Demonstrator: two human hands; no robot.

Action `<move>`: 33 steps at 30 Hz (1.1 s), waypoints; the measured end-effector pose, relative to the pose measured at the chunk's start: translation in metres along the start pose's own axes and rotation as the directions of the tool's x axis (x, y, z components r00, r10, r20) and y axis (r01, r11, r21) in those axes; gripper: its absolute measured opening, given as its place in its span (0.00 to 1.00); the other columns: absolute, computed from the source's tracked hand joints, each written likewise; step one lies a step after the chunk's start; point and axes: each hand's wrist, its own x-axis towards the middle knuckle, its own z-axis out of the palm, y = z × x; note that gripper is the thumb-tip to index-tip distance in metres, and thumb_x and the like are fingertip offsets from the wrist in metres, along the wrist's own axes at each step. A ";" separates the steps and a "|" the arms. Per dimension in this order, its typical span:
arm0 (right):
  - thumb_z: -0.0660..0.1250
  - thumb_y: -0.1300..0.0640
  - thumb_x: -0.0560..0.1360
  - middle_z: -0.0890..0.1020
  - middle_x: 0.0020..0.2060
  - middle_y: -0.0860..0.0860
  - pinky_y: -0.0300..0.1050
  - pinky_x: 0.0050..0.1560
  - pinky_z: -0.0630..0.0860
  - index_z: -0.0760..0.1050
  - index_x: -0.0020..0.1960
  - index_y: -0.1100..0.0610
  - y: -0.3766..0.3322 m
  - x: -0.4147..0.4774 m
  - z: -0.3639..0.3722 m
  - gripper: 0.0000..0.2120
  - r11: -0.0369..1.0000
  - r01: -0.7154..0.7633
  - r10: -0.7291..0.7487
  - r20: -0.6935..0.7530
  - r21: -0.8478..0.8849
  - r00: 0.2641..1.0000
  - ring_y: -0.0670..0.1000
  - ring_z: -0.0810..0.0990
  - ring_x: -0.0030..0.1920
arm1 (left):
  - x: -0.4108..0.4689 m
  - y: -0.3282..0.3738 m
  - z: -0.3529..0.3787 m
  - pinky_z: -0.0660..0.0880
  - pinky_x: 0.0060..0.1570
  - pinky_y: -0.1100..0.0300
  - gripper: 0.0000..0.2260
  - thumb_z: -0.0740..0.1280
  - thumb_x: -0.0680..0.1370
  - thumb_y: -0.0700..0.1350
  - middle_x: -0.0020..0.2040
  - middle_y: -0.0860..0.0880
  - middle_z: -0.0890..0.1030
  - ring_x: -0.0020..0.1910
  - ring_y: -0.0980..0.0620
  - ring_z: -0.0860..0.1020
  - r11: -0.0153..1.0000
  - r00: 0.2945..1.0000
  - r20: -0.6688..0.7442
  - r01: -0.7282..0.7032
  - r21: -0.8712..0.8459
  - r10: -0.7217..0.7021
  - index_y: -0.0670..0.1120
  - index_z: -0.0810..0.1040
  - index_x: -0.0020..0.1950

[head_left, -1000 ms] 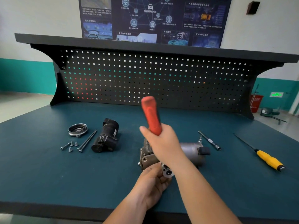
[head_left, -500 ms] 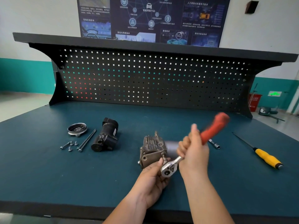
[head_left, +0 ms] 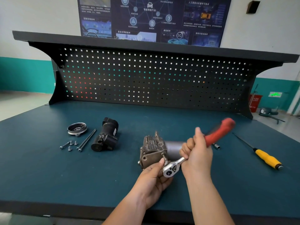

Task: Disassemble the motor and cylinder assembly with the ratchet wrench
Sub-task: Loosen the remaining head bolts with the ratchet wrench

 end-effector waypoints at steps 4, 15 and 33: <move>0.66 0.58 0.77 0.63 0.18 0.44 0.33 0.18 0.57 0.63 0.33 0.53 -0.002 0.005 0.018 0.17 0.958 0.032 0.024 0.193 -0.284 0.981 0.43 0.60 0.17 | 0.002 -0.001 -0.001 0.79 0.36 0.62 0.09 0.68 0.68 0.48 0.40 0.45 0.85 0.36 0.53 0.83 1.000 1.000 0.008 -0.001 -0.013 0.001 0.47 0.86 0.33; 0.67 0.48 0.74 0.70 0.19 0.40 0.34 0.24 0.63 0.70 0.28 0.38 0.030 -0.022 0.056 0.17 0.421 0.556 0.166 0.663 -0.717 0.730 0.43 0.67 0.23 | -0.001 0.002 -0.005 0.79 0.32 0.58 0.08 0.61 0.78 0.34 0.36 0.41 0.79 0.32 0.48 0.80 1.000 1.000 -0.006 0.004 0.008 -0.004 0.38 0.79 0.42; 0.60 0.52 0.80 0.57 0.20 0.44 0.35 0.18 0.54 0.57 0.33 0.52 0.005 -0.002 -0.021 0.19 0.973 -0.079 0.117 -0.167 0.217 0.979 0.44 0.56 0.18 | -0.002 -0.001 0.001 0.78 0.31 0.64 0.08 0.68 0.67 0.45 0.36 0.45 0.84 0.32 0.53 0.83 0.999 1.000 -0.015 -0.016 -0.036 0.016 0.44 0.85 0.32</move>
